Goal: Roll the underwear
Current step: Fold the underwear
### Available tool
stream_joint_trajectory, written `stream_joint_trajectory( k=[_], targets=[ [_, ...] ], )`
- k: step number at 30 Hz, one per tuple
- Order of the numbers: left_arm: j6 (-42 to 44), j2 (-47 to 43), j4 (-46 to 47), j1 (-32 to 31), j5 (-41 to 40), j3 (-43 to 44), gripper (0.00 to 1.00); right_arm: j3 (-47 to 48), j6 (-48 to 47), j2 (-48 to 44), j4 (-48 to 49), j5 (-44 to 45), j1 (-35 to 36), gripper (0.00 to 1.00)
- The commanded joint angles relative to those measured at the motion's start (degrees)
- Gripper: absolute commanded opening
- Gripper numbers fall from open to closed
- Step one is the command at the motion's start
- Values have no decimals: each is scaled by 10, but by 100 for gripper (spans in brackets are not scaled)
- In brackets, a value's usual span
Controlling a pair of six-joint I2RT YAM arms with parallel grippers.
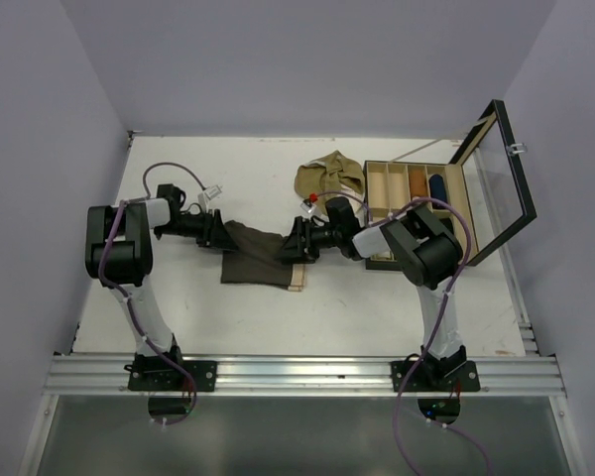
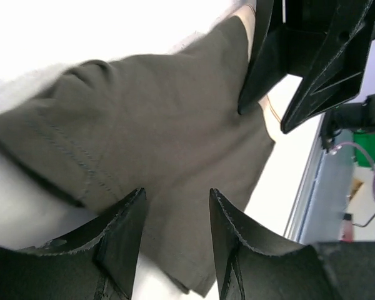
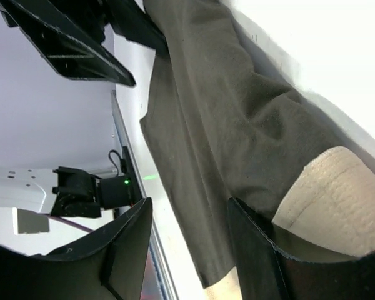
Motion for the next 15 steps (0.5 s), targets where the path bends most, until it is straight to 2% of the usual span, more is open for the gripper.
stream_joint_trajectory(
  k=[1, 6, 7, 9, 10, 13, 15],
  targets=[
    [67, -7, -41, 6, -16, 34, 49, -37, 59, -17, 33, 15, 12, 56],
    [193, -99, -119, 4, -29, 13, 50, -11, 48, -115, -3, 2, 11, 58],
    [203, -118, -120, 2, -42, 7, 50, 1, 5, -127, -28, -3, 11, 58],
    [205, -178, -102, 0, -95, -22, 51, 55, -71, -151, -143, 2, 9, 57],
    [195, -211, -78, 0, -112, -34, 50, 102, -157, -151, -238, 21, 8, 54],
    [179, -238, -73, -2, -153, -63, 49, 188, -297, -127, -383, 58, 6, 47],
    [169, -241, -75, -8, -180, -78, 48, 222, -345, -99, -428, 111, 5, 43]
  ],
)
